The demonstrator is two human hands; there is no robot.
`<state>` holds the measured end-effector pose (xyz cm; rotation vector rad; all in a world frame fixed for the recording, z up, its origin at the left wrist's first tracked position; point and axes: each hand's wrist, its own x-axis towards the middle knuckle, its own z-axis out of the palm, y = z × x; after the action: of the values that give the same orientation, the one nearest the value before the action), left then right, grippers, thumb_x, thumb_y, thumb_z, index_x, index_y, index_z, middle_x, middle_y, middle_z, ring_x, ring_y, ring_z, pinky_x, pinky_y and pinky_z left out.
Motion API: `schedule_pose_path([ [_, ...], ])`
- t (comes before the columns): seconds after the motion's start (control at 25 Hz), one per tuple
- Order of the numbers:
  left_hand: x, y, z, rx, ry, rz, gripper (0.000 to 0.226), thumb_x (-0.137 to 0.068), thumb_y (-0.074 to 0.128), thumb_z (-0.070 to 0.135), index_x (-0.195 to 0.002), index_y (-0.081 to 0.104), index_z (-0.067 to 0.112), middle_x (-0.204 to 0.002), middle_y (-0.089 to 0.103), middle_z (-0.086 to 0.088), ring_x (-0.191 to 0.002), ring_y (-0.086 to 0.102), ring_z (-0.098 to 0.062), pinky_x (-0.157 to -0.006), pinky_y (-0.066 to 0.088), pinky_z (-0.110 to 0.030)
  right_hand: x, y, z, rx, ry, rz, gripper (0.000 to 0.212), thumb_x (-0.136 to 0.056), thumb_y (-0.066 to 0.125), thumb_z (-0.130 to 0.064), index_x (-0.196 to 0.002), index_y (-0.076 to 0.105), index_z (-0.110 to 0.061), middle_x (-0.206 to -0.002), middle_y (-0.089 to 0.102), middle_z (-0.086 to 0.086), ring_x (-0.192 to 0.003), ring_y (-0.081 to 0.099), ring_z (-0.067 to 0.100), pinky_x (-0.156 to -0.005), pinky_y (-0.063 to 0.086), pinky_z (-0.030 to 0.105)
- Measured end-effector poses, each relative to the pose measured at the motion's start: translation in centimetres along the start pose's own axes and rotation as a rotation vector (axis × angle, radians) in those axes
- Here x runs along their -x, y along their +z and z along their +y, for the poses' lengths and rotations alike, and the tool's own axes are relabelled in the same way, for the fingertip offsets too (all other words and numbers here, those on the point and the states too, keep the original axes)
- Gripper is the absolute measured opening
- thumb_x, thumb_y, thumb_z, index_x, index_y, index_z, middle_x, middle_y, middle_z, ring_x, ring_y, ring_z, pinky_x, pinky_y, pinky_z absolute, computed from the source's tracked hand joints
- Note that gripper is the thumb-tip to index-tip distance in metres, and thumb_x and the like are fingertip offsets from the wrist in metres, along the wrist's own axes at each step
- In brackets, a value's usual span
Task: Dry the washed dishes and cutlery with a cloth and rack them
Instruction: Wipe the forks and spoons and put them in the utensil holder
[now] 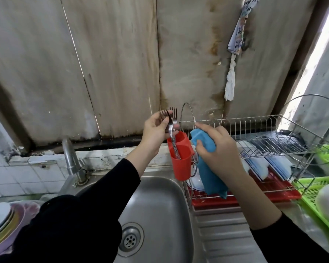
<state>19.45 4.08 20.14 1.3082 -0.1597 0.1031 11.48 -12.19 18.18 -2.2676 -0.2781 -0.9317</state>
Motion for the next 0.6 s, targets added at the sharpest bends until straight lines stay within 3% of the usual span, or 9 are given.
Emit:
schedule_pose_path([
  [0.2,0.2,-0.3,-2.2,-0.082,-0.1,0.035,0.017,-0.099,0.049,0.006,-0.112,0.058,0.001,-0.091,0.066,-0.015,-0.075,0.072,-0.02,-0.08,0.059,-0.038,0.3,0.6,0.2,0.01,0.0,0.018,0.045,-0.085,0.061,-0.017,-0.13,0.059,-0.021,-0.089,0.05,0.001,-0.07,0.046,0.003,-0.063,0.04,0.008],
  [0.28,-0.2,-0.3,-2.5,-0.173,-0.083,0.048,0.022,-0.097,0.054,0.007,-0.117,0.057,0.001,-0.096,0.066,-0.017,-0.079,0.071,-0.019,-0.083,0.058,-0.037,0.4,0.6,0.2,0.022,0.005,0.008,0.045,-0.086,0.058,-0.022,-0.131,0.058,-0.023,-0.09,0.049,-0.001,-0.071,0.045,0.0,-0.059,0.037,0.009],
  [0.36,-0.6,-0.3,-2.7,-0.318,-0.031,0.068,0.034,-0.093,0.06,0.005,-0.126,0.054,0.003,-0.088,0.065,-0.009,-0.081,0.066,-0.016,-0.085,0.056,-0.033,0.3,0.6,0.2,0.018,0.005,0.004,0.047,-0.084,0.054,-0.026,-0.131,0.057,-0.023,-0.091,0.049,-0.003,-0.071,0.045,-0.001,-0.059,0.038,0.008],
  [0.48,-0.5,0.1,-2.5,-0.388,-0.01,0.083,0.04,-0.09,0.063,0.003,-0.129,0.052,0.005,-0.077,0.061,0.0,-0.078,0.06,-0.012,-0.085,0.051,-0.028,0.3,0.6,0.2,-0.007,0.004,0.004,0.047,-0.084,0.053,-0.026,-0.13,0.058,-0.022,-0.09,0.049,-0.001,-0.071,0.045,0.0,-0.072,0.039,0.003],
  [0.6,-0.2,0.1,-2.3,-0.321,-0.043,0.086,0.041,-0.088,0.067,0.004,-0.127,0.055,0.007,-0.086,0.068,-0.001,-0.09,0.066,-0.019,-0.086,0.054,-0.032,0.4,0.3,0.0,0.001,0.006,-0.006,0.043,-0.089,0.059,-0.019,-0.132,0.057,-0.021,-0.092,0.05,0.001,-0.074,0.046,0.001,-0.074,0.036,0.0],
])
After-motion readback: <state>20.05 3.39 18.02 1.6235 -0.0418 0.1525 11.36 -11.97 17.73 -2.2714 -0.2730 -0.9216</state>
